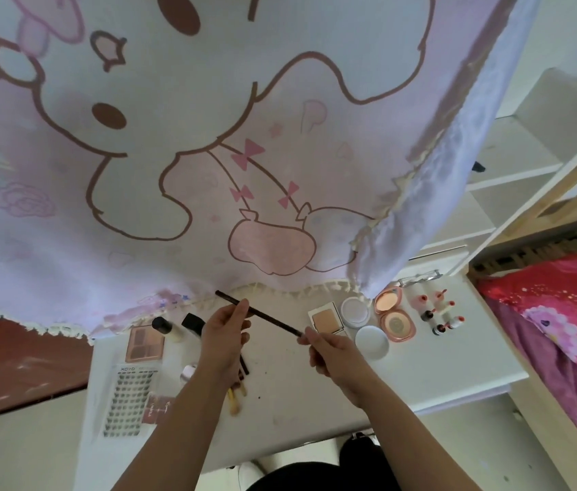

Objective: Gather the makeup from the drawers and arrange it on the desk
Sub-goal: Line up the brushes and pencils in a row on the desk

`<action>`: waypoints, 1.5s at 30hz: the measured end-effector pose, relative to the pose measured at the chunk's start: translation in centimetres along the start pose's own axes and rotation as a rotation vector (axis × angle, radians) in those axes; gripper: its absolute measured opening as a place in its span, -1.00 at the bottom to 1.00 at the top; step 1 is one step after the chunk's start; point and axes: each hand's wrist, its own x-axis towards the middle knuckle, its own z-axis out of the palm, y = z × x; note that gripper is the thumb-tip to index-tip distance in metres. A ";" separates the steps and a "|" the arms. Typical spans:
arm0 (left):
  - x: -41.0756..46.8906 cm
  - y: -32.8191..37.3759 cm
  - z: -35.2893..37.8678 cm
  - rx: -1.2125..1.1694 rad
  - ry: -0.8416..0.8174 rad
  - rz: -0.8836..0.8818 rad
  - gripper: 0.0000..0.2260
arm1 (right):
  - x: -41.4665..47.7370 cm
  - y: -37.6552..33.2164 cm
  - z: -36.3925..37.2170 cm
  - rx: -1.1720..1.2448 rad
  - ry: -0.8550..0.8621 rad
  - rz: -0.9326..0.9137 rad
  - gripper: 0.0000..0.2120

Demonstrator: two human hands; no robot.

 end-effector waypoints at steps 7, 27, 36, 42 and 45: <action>-0.3 -1.2 -0.4 0.128 0.066 0.027 -0.72 | 0.1 -0.6 0.3 0.189 0.193 -0.036 -0.70; -2.1 -2.0 -0.7 1.274 -0.446 0.628 -0.73 | 0.1 -2.1 0.3 -0.639 0.319 -0.225 -0.52; -1.6 -0.5 -2.7 0.590 -0.583 -0.210 -0.75 | 0.8 -1.4 -3.2 -0.297 0.587 -0.253 -0.55; -0.1 -0.5 -1.7 -0.251 -0.152 -0.277 -0.77 | -0.8 -1.5 -3.4 -0.162 0.479 -0.226 -0.70; -0.4 0.5 0.5 -0.631 -0.106 -0.355 -0.68 | -1.5 -0.7 -1.1 -0.109 0.255 -0.207 -0.93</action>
